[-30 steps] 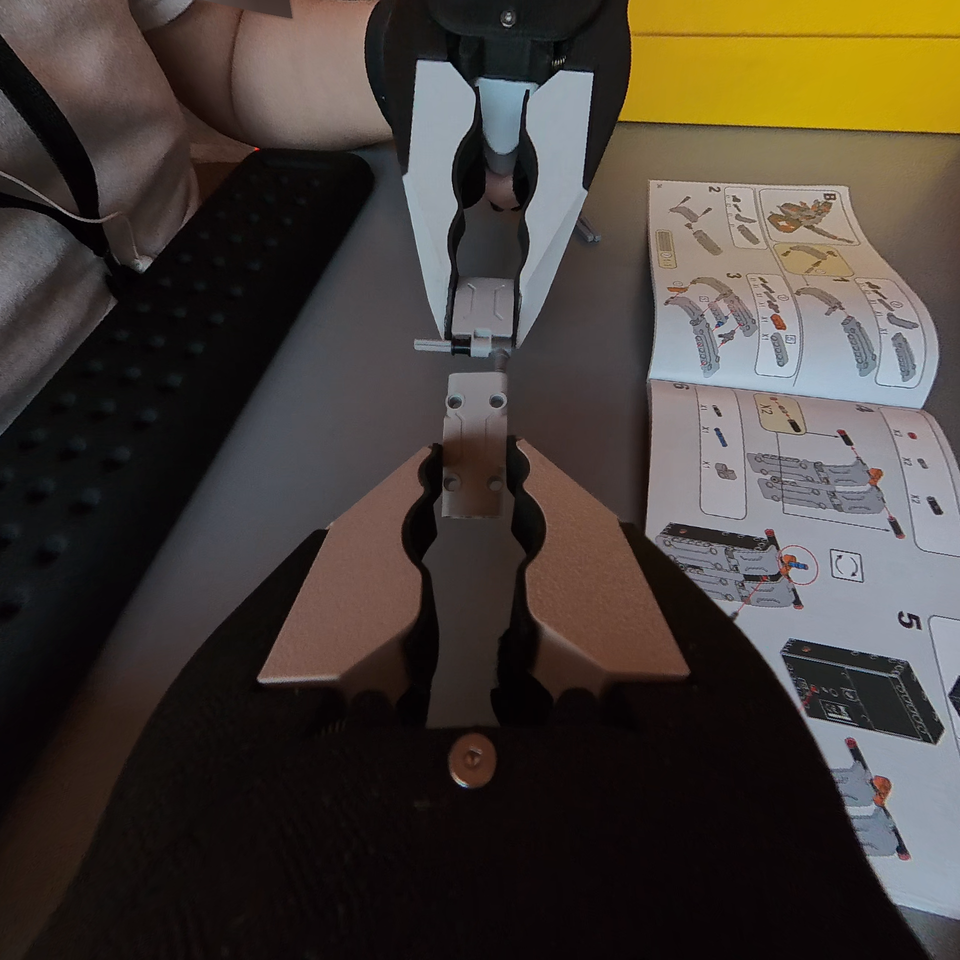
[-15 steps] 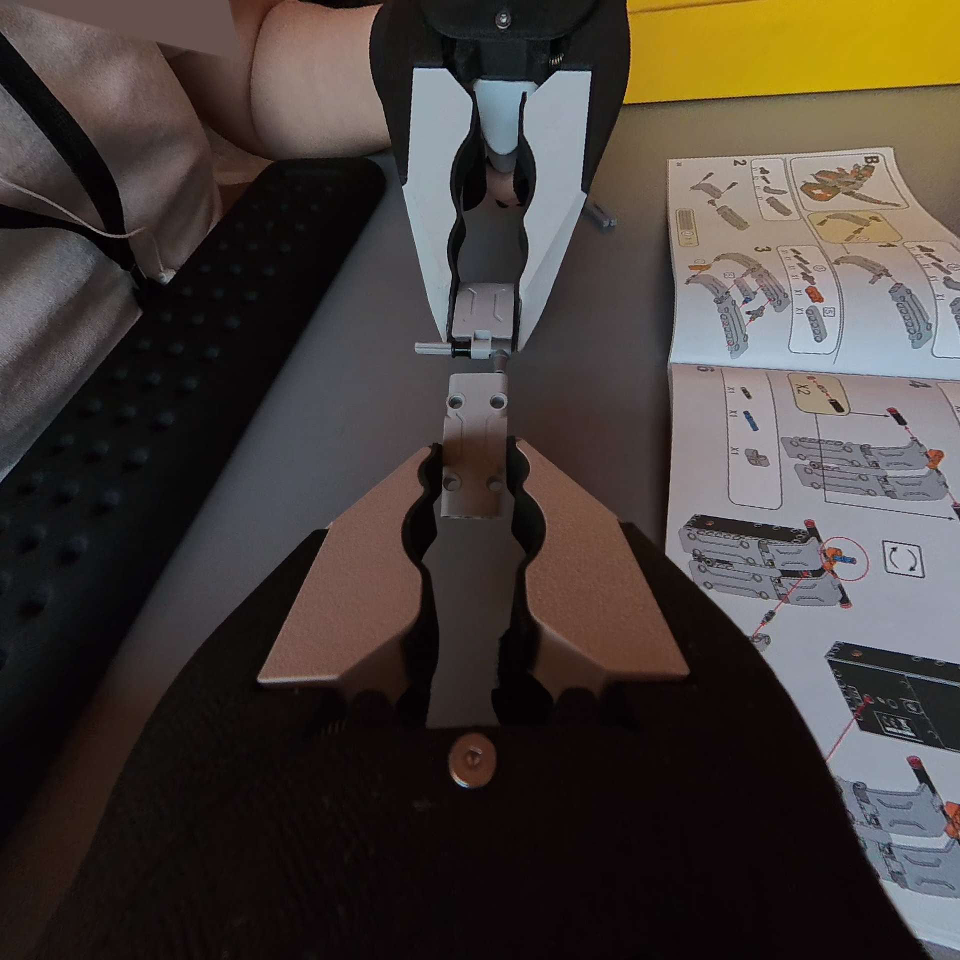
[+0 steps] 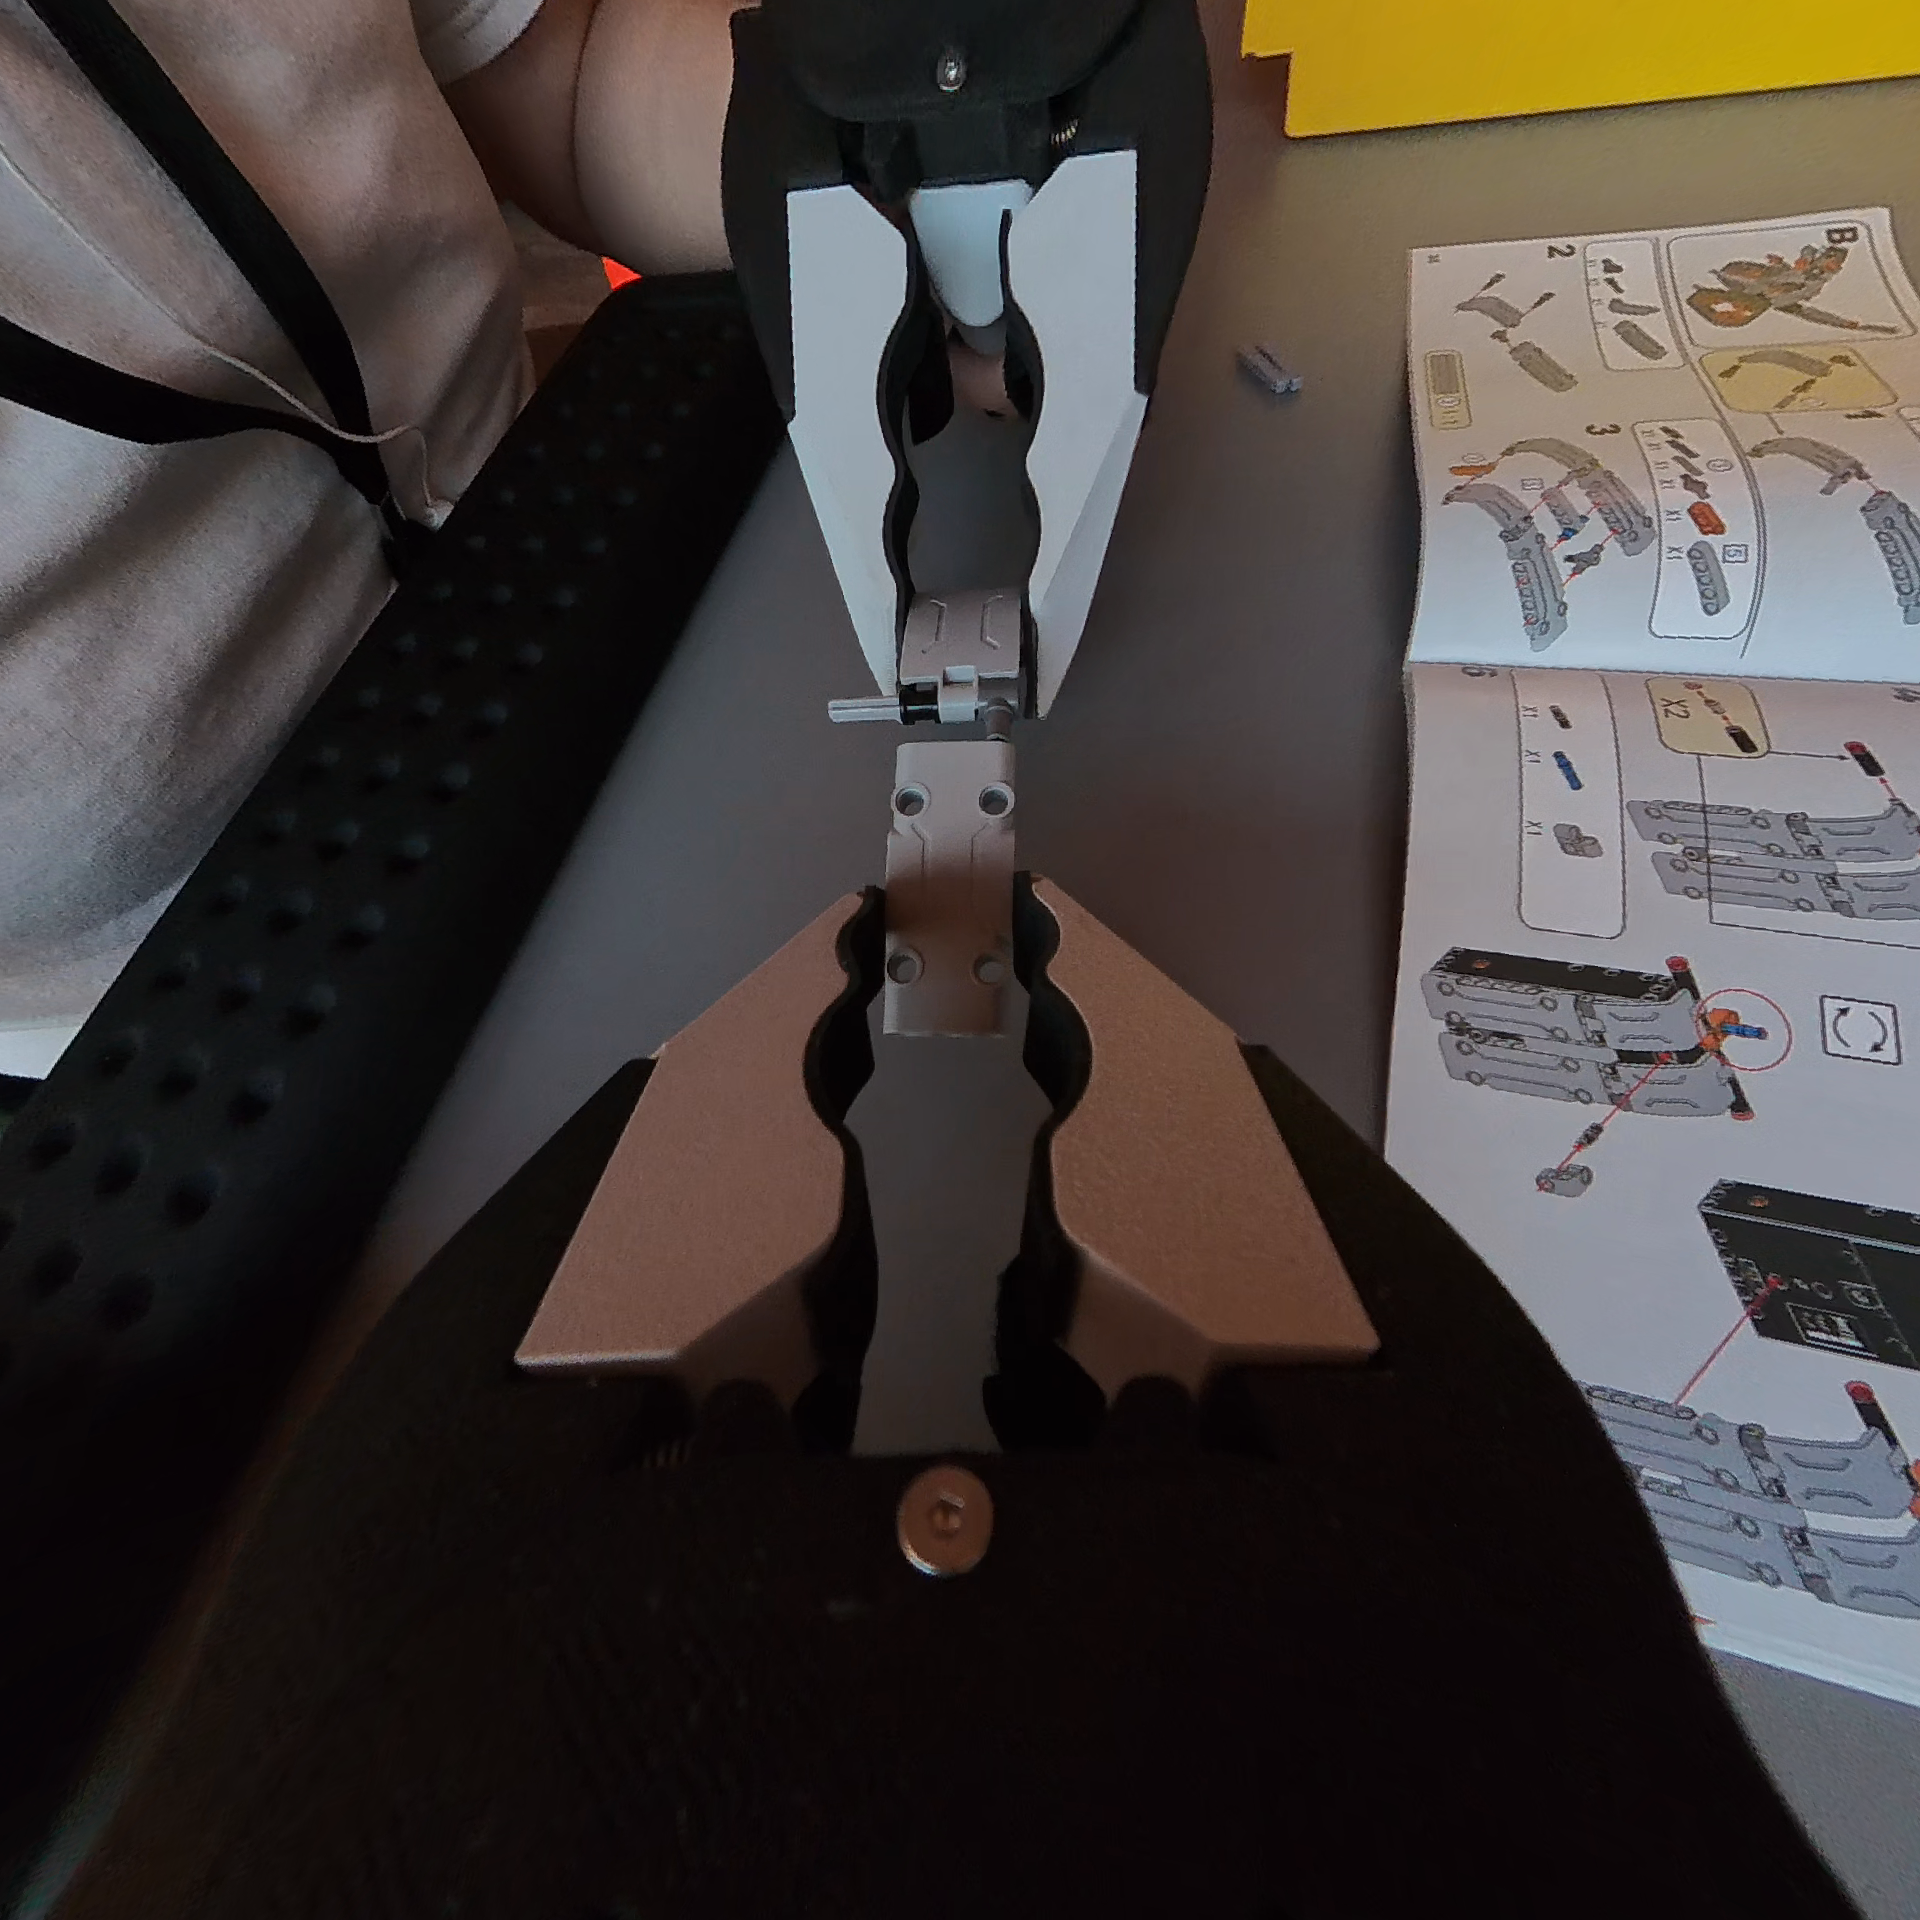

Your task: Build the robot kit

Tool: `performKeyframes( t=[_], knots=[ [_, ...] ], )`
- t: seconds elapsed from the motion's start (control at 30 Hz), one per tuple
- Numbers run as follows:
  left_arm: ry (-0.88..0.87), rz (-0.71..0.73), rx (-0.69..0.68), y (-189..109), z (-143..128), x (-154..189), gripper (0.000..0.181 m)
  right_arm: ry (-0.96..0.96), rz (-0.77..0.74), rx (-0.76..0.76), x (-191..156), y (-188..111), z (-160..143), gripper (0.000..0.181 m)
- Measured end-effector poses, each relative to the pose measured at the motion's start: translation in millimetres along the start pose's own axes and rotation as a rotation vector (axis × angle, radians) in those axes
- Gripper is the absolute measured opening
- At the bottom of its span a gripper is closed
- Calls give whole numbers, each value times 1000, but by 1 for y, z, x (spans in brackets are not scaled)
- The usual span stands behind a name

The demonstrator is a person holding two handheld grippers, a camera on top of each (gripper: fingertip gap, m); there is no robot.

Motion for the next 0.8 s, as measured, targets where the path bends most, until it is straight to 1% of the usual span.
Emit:
performKeyframes(
  t=[0.23, 0.8],
  knots=[
    [-9, 21, 19, -1, 5, 5, 26, -3, -4, 10, -4, -4, 3, 23],
    [-21, 33, 28, 0, 5, 2, 26, -24, -31, 20, -3, -6, 7, 23]
  ],
)
Point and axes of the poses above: each gripper's, where its closed fingertips meet, y out along the fingers, z out of its top, x = y × z across the jaws, the point moved 4 cm from there along -y, back along the fingers, and after that the axes turned 7 degrees about -z, right-handed, at the moved point
